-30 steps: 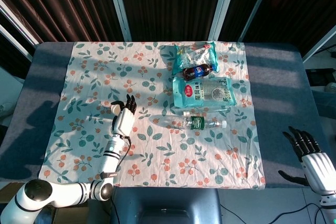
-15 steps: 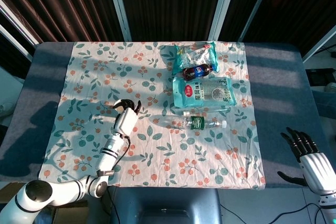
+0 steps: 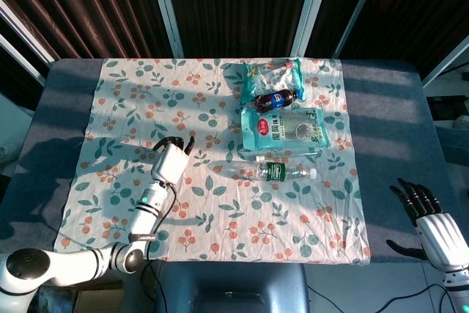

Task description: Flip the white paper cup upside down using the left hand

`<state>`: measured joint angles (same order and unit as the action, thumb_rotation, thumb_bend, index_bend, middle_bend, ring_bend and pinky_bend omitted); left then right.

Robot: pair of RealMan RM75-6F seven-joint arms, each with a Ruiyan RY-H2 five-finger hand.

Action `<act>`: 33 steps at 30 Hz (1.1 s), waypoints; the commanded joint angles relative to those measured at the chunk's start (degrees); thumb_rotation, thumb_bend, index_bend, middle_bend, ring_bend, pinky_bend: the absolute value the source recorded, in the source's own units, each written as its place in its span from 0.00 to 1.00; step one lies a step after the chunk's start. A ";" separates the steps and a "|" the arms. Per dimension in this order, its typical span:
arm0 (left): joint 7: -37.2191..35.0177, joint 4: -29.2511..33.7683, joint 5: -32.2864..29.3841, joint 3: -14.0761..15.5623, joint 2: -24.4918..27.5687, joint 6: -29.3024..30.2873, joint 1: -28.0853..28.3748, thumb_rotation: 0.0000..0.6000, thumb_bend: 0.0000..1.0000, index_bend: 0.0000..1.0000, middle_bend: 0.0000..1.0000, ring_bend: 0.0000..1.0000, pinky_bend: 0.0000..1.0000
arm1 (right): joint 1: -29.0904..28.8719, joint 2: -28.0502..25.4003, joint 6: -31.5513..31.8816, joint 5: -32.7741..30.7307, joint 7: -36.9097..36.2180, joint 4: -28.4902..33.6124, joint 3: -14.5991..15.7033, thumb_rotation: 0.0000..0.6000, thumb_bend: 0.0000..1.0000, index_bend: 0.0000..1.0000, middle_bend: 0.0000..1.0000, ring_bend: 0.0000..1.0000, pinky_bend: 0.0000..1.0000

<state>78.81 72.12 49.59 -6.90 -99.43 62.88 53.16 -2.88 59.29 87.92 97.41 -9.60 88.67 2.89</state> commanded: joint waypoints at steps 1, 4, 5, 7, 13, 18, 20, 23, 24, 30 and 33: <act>-4.42 7.50 -7.87 -4.14 4.94 -3.80 -0.82 1.00 0.42 0.07 0.28 0.33 0.59 | -0.02 -0.01 -0.06 -0.04 0.05 0.04 0.00 1.00 0.06 0.00 0.00 0.00 0.18; -5.72 9.20 -10.48 -5.20 6.00 -4.76 -0.99 1.00 0.42 0.07 0.28 0.33 0.58 | -0.04 -0.01 -0.13 -0.08 0.10 0.06 0.00 1.00 0.06 0.00 0.00 0.00 0.18; -7.19 10.73 -13.18 -6.29 7.28 -5.89 -1.15 1.00 0.42 0.07 0.28 0.33 0.58 | -0.08 -0.01 -0.22 -0.11 0.17 0.10 0.00 1.00 0.06 0.00 0.00 0.00 0.18; -8.50 12.21 -16.37 -7.01 9.44 -7.38 -0.90 1.00 0.42 0.07 0.28 0.33 0.57 | -0.17 -0.01 -0.43 -0.17 0.35 0.20 0.01 1.00 0.06 0.00 0.00 0.00 0.18; -13.89 11.81 -24.04 -8.17 13.40 -10.53 -0.19 1.00 0.42 0.07 0.26 0.33 0.57 | -0.28 -0.12 -0.90 -0.52 0.62 0.52 0.02 1.00 0.06 0.00 0.00 0.00 0.18; -16.17 10.37 -27.55 -6.38 14.70 -11.88 0.72 1.00 0.42 0.06 0.25 0.31 0.56 | -0.36 -0.20 -1.13 -0.61 0.70 0.67 0.05 1.00 0.06 0.00 0.00 0.00 0.18; -17.34 9.65 -29.01 -5.65 14.83 -12.70 0.95 1.00 0.42 0.05 0.25 0.31 0.56 | -0.38 -0.19 -1.16 -0.59 0.73 0.69 0.08 1.00 0.06 0.00 0.00 0.00 0.18; -18.71 8.66 -30.88 -4.53 15.00 -13.98 1.42 1.00 0.42 0.04 0.24 0.29 0.55 | -0.43 -0.20 -1.29 -0.63 0.82 0.73 0.09 1.00 0.06 0.00 0.00 0.00 0.18; -18.94 8.38 -31.26 -4.11 15.03 -14.18 1.59 1.00 0.42 0.04 0.23 0.29 0.55 | -0.45 -0.20 -1.37 -0.67 0.87 0.74 0.09 1.00 0.06 0.00 0.00 0.00 0.18; -19.22 7.02 -32.97 -1.12 15.01 -14.04 2.79 1.00 0.42 0.01 0.17 0.22 0.52 | -0.57 -0.33 -1.76 -0.72 1.15 0.95 0.20 1.00 0.06 0.00 0.00 0.00 0.18; -19.08 6.73 -34.34 0.19 15.16 -14.00 3.35 1.00 0.42 0.00 0.12 0.15 0.49 | -0.58 -0.33 -1.81 -0.71 1.17 0.95 0.24 1.00 0.06 0.00 0.00 0.00 0.18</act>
<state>59.66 79.04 15.65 -7.10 -84.34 48.83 56.24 -3.46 58.96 86.11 96.70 -8.43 89.63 3.13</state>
